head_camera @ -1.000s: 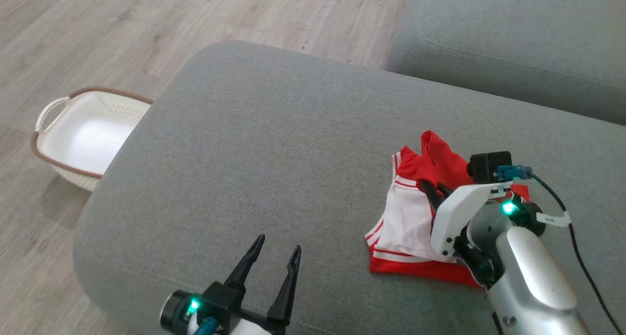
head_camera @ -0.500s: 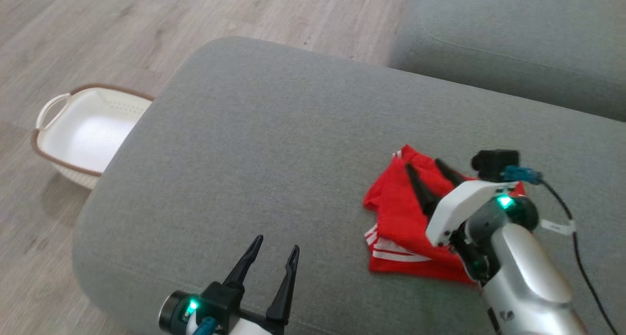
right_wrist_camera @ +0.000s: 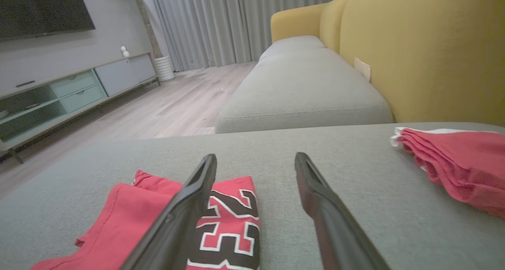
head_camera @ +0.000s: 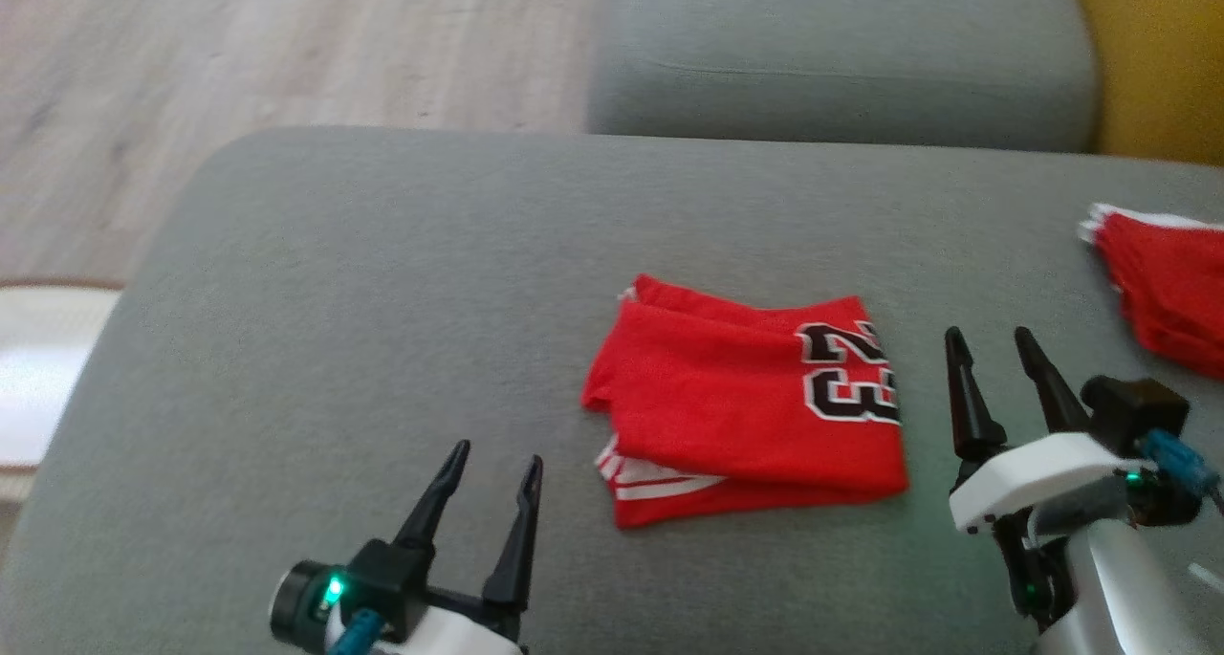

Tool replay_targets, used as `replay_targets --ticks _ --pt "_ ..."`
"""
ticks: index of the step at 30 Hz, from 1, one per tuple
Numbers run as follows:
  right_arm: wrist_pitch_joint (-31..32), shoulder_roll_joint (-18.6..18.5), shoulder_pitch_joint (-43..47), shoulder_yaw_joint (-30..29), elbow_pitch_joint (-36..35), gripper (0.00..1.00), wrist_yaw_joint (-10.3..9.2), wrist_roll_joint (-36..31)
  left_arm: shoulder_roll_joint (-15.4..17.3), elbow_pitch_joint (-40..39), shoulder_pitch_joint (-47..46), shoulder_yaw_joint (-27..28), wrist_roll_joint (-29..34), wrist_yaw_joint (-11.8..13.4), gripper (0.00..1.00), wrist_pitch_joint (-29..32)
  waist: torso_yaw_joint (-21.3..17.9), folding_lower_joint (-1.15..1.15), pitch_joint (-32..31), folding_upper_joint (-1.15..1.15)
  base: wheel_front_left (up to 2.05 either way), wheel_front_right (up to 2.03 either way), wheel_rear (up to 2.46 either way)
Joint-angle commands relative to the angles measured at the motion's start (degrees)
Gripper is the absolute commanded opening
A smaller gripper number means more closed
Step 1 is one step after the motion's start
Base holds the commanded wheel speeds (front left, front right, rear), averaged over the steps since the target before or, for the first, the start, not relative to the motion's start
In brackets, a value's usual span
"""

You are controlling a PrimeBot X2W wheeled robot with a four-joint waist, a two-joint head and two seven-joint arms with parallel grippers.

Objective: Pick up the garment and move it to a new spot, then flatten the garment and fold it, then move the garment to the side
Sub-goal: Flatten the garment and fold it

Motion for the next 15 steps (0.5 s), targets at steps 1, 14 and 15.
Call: replay_targets --ticks 1,14,15 --pt "-1.9 -0.7 -1.2 1.6 -2.2 1.0 -0.1 0.5 -0.6 -2.2 -1.7 2.6 -0.1 0.3 1.0 -0.7 -4.4 0.0 0.0 0.0 0.0 0.0 0.0" --pt "-10.4 -3.5 7.6 4.4 -10.0 1.0 -0.1 2.7 -0.6 -3.9 1.0 7.7 -0.4 1.4 1.0 -0.7 -9.3 0.0 -2.5 0.0 0.0 0.0 0.0" --pt "-10.4 -3.4 8.9 4.2 -11.2 1.0 -0.1 2.5 -0.6 -4.0 1.5 8.0 -0.2 1.4 1.0 -0.7 -9.3 0.0 -2.9 0.0 0.0 0.0 0.0"
